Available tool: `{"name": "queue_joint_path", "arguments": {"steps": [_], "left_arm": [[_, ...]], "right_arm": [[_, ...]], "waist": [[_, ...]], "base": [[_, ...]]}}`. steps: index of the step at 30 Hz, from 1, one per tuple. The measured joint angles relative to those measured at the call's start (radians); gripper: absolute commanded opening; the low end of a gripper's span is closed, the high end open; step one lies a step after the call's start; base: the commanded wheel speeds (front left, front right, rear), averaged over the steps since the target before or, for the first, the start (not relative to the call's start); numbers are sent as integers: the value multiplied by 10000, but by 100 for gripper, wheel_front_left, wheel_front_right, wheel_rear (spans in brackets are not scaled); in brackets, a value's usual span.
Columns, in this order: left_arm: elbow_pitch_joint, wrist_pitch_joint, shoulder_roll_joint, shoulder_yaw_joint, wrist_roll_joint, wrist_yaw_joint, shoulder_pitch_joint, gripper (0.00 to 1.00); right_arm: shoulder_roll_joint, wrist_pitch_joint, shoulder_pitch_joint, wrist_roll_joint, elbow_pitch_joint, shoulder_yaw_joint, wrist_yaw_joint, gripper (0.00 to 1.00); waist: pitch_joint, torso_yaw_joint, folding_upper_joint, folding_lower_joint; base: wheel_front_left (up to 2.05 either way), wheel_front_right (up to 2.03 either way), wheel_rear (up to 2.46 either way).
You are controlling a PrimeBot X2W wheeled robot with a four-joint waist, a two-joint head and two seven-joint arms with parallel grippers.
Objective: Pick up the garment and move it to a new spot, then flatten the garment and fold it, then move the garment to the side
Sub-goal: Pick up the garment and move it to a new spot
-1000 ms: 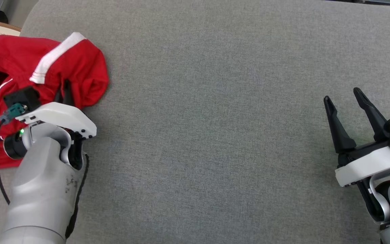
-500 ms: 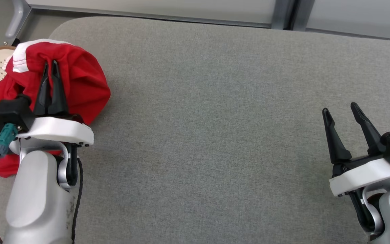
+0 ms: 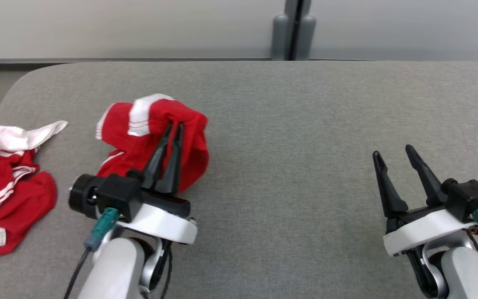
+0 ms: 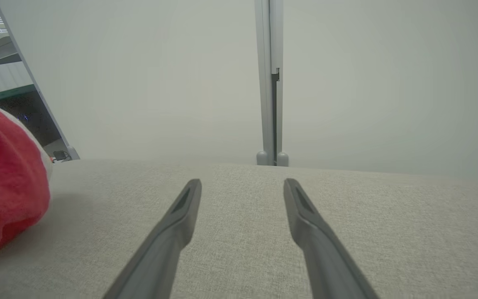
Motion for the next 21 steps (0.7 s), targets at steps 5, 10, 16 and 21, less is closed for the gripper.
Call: {"name": "queue_joint_path", "arguments": {"steps": [5, 10, 16, 21], "left_arm": [[-8, 295, -52, -1338, -111, -98, -118, 0], [303, 364, -58, -2709, -403, -155, -1102, 0], [1404, 550, -84, -4243, -800, -25, -2138, 0], [2635, 696, -88, -5258, -1045, -73, -2512, 100]], "right_arm": [[54, -25, -141, -17, 92, 270, 0, 100], [67, -151, -291, 94, 199, 385, 0, 100], [228, -445, -369, 324, 458, 357, 0, 100], [337, -706, -451, 479, 740, 316, 0, 100]], "waist": [[-29, -958, 0, 0], [111, -2128, 0, -1], [506, -3503, 0, -1], [1086, -4224, 0, -1]], "base": [[0, 0, 0], [0, 0, 0], [0, 0, 0], [0, 0, 0]]}}
